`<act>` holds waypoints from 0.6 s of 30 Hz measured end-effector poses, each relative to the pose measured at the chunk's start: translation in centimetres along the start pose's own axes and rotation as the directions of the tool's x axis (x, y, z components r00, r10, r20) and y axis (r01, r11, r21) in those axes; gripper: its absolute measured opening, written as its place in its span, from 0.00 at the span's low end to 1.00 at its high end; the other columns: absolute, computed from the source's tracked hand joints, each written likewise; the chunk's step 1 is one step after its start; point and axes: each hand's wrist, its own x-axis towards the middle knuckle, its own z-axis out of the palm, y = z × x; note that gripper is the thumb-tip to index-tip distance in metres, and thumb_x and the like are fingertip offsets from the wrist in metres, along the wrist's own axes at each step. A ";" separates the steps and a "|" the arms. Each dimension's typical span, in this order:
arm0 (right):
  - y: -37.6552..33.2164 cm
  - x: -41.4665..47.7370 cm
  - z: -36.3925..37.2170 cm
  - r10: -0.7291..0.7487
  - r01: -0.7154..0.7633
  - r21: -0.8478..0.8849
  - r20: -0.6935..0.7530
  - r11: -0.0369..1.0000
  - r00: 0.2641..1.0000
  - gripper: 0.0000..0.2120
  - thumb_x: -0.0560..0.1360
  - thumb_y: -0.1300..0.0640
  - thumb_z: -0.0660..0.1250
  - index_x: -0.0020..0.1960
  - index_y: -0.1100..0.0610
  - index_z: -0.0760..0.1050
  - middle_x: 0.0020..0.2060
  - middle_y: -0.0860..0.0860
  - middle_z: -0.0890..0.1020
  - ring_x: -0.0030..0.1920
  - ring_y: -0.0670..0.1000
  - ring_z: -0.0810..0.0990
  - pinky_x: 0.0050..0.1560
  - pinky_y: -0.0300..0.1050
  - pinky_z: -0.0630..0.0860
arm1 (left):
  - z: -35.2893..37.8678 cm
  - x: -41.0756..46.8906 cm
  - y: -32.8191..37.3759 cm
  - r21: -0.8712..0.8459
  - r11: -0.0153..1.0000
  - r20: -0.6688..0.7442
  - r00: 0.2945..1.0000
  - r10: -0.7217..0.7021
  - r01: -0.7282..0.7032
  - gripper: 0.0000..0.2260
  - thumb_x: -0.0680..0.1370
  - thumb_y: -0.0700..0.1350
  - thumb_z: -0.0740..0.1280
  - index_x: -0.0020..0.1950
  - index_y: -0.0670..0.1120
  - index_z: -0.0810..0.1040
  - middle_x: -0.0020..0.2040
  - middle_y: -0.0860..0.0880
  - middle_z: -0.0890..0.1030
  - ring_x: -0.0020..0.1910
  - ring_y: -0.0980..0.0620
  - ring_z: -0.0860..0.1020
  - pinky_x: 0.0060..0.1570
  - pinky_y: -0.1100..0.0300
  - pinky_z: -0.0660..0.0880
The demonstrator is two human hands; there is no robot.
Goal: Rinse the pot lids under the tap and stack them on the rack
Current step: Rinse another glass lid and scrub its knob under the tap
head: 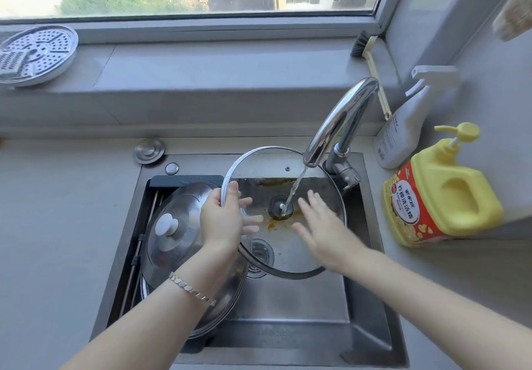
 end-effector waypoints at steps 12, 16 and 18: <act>-4.4 -2.8 1.4 -0.176 0.192 -0.178 0.104 0.965 0.979 0.49 0.63 0.30 0.30 0.76 0.58 0.37 0.71 0.51 0.31 0.72 0.48 0.29 0.71 0.41 0.31 | -0.2 -1.3 0.3 -0.183 0.983 -0.085 0.996 -0.007 -0.009 0.11 0.81 0.50 0.58 0.44 0.44 0.70 0.39 0.42 0.82 0.22 0.48 0.80 0.21 0.59 0.75; -2.0 -1.8 -0.1 0.073 -0.069 -0.191 0.014 0.979 0.997 0.44 0.70 0.31 0.35 0.76 0.58 0.37 0.73 0.52 0.33 0.74 0.48 0.33 0.73 0.44 0.35 | -0.4 -1.6 -0.1 -0.173 0.985 -0.098 0.995 -0.012 -0.005 0.10 0.81 0.49 0.58 0.44 0.45 0.70 0.39 0.41 0.82 0.22 0.49 0.80 0.22 0.58 0.75; -2.0 -1.8 -0.3 0.095 -0.090 -0.205 0.014 0.974 0.995 0.41 0.75 0.32 0.39 0.76 0.59 0.37 0.74 0.55 0.35 0.75 0.50 0.34 0.73 0.45 0.36 | -0.4 -1.8 -0.2 -0.174 0.985 -0.098 0.995 -0.013 -0.005 0.10 0.81 0.49 0.58 0.44 0.45 0.69 0.39 0.41 0.81 0.21 0.49 0.80 0.21 0.60 0.74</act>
